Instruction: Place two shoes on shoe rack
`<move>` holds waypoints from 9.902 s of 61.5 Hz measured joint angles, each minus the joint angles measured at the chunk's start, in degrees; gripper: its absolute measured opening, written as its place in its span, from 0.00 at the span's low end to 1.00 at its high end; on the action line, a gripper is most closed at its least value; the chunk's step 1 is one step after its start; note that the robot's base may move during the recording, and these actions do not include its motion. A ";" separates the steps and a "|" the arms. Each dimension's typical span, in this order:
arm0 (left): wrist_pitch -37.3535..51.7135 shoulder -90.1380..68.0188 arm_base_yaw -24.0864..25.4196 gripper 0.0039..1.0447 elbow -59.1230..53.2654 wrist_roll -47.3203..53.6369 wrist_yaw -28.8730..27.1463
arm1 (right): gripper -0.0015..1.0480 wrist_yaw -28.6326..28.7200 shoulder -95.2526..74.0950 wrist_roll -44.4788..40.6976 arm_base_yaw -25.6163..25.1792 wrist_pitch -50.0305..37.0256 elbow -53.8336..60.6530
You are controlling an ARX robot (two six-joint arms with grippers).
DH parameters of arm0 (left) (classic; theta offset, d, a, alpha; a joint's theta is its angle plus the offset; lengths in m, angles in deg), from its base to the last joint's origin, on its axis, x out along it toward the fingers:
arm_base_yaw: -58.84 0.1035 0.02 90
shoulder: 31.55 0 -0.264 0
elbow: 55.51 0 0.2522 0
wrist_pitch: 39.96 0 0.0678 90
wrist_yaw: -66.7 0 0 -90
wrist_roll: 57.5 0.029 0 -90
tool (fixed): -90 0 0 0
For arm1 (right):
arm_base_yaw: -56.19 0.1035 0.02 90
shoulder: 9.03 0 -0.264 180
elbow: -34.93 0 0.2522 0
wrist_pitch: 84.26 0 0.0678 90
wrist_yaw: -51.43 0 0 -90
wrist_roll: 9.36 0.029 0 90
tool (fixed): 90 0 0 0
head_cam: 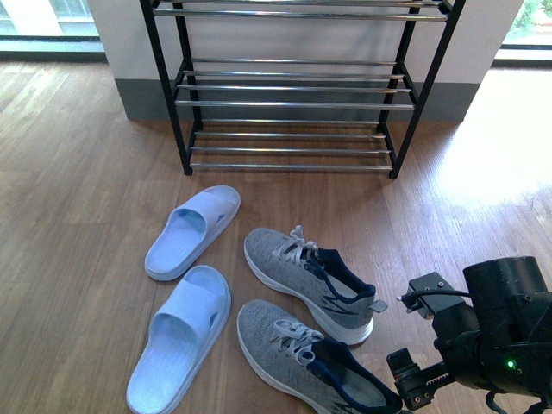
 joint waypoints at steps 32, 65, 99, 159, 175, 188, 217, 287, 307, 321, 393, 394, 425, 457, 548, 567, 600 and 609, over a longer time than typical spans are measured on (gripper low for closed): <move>0.00 0.00 0.00 0.91 0.00 0.02 0.00 | 0.91 4.26 -2.54 -2.47 0.50 2.89 -3.76; 0.00 0.00 0.00 0.91 0.00 0.00 0.00 | 0.91 12.46 4.48 -1.57 1.97 9.62 -1.46; 0.00 0.00 0.00 0.91 0.00 0.00 0.02 | 0.90 11.89 -6.75 0.22 1.36 9.05 -10.84; 0.00 0.00 0.00 0.91 0.00 0.00 0.00 | 0.01 17.27 10.91 3.78 -4.09 0.28 7.52; 0.00 0.00 0.00 0.91 0.00 0.02 0.02 | 0.01 17.51 39.28 5.22 -15.10 3.87 20.55; 0.00 0.00 0.00 0.91 0.00 0.00 0.02 | 0.01 19.91 66.82 7.39 -22.67 13.11 24.55; 0.00 0.00 0.00 0.91 0.00 0.00 0.02 | 0.01 22.64 93.39 12.09 -25.59 21.59 29.35; 0.00 0.02 0.00 0.91 0.00 0.04 0.20 | 0.01 21.70 93.44 12.28 -25.68 21.64 29.46; 0.00 0.02 0.00 0.91 -0.02 0.02 0.00 | 0.01 23.15 93.48 12.33 -25.33 21.68 29.46; 0.00 0.02 0.00 0.91 -0.02 0.02 0.00 | 0.01 22.32 93.46 12.35 -25.62 21.70 29.48; 41.38 -147.29 -1.70 0.91 44.04 -15.52 6.03 | 0.01 22.45 93.46 12.35 -25.51 21.70 29.48; 41.40 -147.60 -1.84 0.91 44.50 -15.56 6.34 | 0.01 22.45 93.46 12.35 -25.51 21.70 29.48; 37.70 -156.71 -7.58 0.91 58.34 -15.91 14.40 | 0.01 22.45 93.46 12.35 -25.51 21.70 29.48; 25.62 -163.51 -7.48 0.28 70.73 -15.91 8.59 | 0.01 22.47 93.46 12.35 -25.51 21.70 29.48; 35.19 -90.42 0.66 0.02 14.40 9.07 -2.93 | 0.01 22.47 93.46 12.35 -25.51 21.70 29.48; 20.46 -62.25 6.84 0.02 10.40 3.19 -2.73 | 0.01 22.45 93.46 12.35 -25.51 21.70 29.48; 14.40 -48.76 12.04 0.02 9.94 -0.57 -1.29 | 0.01 22.45 93.46 12.35 -25.51 21.70 29.48; 14.40 -48.74 12.04 0.02 9.79 -0.57 -1.31 | 0.01 22.47 93.48 12.33 -25.51 21.70 29.48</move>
